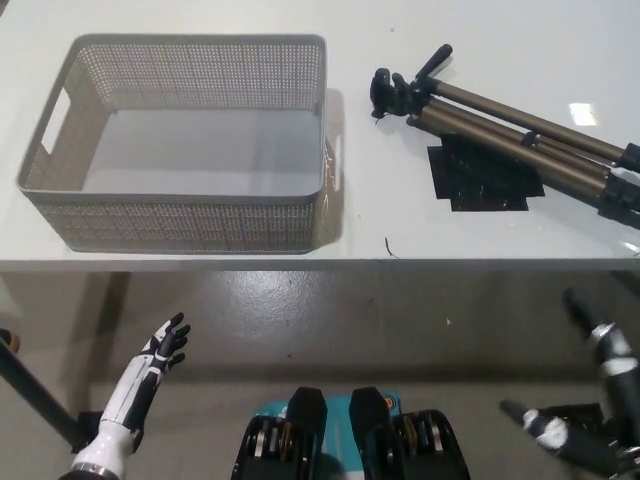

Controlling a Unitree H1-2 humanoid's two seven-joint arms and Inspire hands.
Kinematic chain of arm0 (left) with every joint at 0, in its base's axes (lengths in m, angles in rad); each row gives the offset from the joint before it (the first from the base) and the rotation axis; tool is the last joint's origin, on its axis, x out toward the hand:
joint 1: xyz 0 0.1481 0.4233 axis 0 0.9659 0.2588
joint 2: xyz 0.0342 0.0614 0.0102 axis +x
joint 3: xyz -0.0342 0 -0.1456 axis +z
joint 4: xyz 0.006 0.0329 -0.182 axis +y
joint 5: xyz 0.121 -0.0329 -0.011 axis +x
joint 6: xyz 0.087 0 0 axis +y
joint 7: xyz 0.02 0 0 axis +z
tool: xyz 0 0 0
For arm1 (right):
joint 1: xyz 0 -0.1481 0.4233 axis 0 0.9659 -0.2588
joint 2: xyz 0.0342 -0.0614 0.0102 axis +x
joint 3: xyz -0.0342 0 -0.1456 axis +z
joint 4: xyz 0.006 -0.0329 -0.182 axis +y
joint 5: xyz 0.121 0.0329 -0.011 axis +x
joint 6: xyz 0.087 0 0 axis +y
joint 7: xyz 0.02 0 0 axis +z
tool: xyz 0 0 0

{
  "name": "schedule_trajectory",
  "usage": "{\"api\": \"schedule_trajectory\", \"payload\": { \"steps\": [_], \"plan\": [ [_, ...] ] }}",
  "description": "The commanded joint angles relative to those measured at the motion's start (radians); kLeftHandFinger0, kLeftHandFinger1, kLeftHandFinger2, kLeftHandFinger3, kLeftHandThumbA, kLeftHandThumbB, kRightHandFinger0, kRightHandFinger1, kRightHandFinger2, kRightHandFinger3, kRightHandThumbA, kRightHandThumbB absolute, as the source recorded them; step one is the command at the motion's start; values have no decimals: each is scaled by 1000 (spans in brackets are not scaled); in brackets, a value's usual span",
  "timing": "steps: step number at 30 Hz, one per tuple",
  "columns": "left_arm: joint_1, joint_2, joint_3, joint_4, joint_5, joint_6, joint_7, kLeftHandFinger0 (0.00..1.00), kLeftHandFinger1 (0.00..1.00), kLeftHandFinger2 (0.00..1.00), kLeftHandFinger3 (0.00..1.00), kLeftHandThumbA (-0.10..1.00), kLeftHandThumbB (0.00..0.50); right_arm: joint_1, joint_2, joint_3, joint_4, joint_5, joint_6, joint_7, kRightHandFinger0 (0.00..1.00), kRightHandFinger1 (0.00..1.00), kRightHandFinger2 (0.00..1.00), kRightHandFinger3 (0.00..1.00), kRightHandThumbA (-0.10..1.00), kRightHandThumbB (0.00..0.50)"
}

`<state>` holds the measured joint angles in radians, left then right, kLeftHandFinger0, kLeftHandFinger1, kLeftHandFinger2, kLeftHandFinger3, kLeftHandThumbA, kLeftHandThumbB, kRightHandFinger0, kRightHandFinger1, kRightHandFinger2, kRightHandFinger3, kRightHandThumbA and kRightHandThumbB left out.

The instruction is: The robot uses its right hand to pick the tripod on the desk and places it into a rectangular container on the left.

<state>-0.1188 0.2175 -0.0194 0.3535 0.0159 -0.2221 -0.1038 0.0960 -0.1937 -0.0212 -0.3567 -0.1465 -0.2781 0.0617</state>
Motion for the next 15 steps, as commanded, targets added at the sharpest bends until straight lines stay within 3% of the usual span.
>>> {"api": "schedule_trajectory", "payload": {
  "steps": [1,4,6,7,13,15],
  "plan": [
    [16,36,-59,-103,9,-21,-94,1000,1000,1000,1000,1000,500,-307,-133,-129,-315,-251,293,72,1000,1000,1000,1000,1000,420],
    [40,37,-82,-110,13,-16,-106,1000,1000,1000,1000,1000,500,-461,-186,-121,-324,-338,446,154,1000,1000,1000,1000,1000,414],
    [49,39,-101,-107,32,-21,-105,1000,1000,1000,1000,1000,500,-604,-234,-96,-269,-426,514,210,1000,1000,1000,1000,1000,385],
    [49,38,-107,-104,34,-15,-109,1000,1000,1000,1000,1000,500,-684,-258,-71,-218,-459,559,245,1000,1000,1000,1000,1000,398],
    [47,31,-117,-84,29,-12,-103,1000,1000,1000,1000,1000,500,-1006,-296,73,167,-500,614,280,1000,1000,1000,1000,1000,483],
    [46,31,-116,-82,21,-7,-104,1000,1000,1000,1000,1000,500,-1081,-285,112,294,-497,616,276,1000,1000,1000,1000,1000,488]
  ]
}}
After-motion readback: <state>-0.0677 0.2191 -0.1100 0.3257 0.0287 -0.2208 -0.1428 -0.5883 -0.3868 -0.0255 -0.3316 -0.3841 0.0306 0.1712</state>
